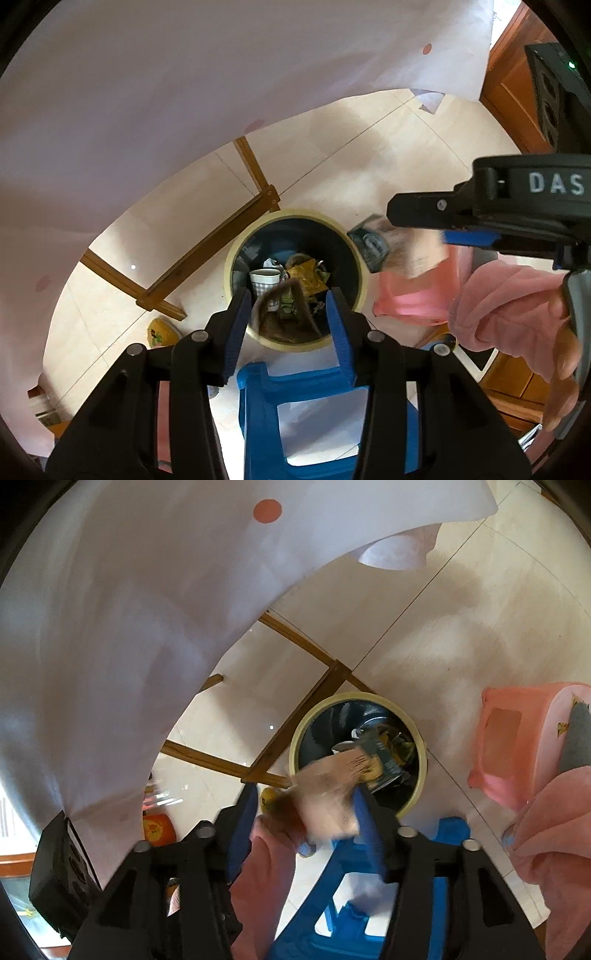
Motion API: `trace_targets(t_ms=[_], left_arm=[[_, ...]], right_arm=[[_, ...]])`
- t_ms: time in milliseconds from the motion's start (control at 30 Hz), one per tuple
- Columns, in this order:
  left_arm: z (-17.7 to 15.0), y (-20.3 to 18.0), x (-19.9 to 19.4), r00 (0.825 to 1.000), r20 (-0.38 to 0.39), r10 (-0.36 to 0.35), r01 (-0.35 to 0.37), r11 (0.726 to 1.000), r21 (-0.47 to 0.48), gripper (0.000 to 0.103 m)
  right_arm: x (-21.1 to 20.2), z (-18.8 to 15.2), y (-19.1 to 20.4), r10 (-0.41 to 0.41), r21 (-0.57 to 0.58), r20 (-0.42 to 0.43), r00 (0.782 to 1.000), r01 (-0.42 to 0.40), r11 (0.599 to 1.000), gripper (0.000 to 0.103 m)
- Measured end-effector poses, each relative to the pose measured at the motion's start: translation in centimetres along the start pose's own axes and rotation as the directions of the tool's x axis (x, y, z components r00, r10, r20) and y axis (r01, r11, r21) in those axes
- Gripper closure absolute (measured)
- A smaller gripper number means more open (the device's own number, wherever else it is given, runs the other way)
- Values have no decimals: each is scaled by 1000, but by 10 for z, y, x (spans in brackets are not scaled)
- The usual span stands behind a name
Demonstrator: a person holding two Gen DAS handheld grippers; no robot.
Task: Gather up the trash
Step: 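Open the left tool to drop the red box while the right tool releases the packet, then raise both tools back over the table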
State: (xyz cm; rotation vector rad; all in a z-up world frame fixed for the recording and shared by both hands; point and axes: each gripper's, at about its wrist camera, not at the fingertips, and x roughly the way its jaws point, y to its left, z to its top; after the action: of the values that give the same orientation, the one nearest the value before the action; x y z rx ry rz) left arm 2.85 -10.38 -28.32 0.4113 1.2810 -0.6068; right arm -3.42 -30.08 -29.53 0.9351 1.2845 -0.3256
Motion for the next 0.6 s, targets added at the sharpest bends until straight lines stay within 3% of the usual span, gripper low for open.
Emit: trace_targets(t_ms=[100, 167, 600], left_arm=[[1, 1, -3, 1000, 15, 12, -12, 1000, -4, 56], [2, 1, -4, 1000, 21, 18, -17, 1000, -9, 39], [-4, 4, -26, 999, 12, -32, 33, 999, -29, 38]], right_arm=[[-2, 0, 5, 16, -14, 9, 1000, -16, 1000, 41], [-5, -1, 8, 15, -22, 10, 1000, -15, 1000, 41], [-13, -16, 28, -77, -197, 52, 996, 85, 977, 41]])
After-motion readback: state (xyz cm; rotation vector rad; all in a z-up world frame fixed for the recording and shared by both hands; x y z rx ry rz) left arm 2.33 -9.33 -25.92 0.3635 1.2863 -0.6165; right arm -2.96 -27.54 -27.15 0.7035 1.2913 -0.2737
